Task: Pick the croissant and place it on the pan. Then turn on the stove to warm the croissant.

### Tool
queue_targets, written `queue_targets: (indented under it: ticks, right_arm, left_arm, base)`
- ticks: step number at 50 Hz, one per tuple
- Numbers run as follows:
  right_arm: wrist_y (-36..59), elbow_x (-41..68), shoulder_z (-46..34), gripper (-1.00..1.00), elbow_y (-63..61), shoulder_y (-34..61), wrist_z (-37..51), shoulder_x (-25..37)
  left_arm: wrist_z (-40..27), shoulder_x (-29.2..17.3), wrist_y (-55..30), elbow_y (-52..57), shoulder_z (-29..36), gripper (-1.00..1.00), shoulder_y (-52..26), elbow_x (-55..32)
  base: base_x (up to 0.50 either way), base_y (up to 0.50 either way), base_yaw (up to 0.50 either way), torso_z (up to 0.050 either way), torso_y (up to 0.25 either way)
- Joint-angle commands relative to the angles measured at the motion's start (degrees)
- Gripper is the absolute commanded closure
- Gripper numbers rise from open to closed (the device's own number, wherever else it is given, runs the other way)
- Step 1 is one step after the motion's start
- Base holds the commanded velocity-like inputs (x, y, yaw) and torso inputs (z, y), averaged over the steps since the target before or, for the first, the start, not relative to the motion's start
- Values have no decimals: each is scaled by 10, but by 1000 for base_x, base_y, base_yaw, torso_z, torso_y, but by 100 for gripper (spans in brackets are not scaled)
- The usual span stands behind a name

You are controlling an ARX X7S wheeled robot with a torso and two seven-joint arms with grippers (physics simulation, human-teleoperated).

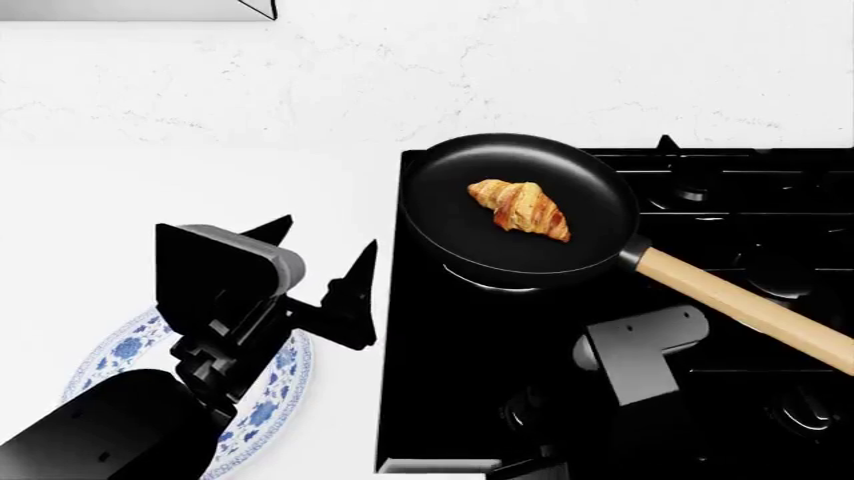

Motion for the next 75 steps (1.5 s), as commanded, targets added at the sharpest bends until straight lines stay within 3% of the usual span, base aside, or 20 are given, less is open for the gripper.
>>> queue_targets:
  ticks: [1,24,60,75]
  right_arm:
    - [67,24,-38,100,11,2,-76,14]
    - [146,16,-48,100,46,36,-116,33]
    - [332,-29,-61,100,108,124,-261,32]
    - [366,-76,-58,100,144,140,-353,35]
  left_arm:
    - [-7,-1,0,0,-1,-100,0,1]
    - [-13,0,0,-9,2,-100,-3,5]
    - [-36,-2,-8,0,3,-100,-9,3]
    - [-53,-8,-16,12,-2,-100,-11,-3]
  base:
    - [0,0,0,0,0]
    - [0,0,0,0,0]
    - [-1,-2,-3,0,0]
    - [-2,-4,-6,0,0]
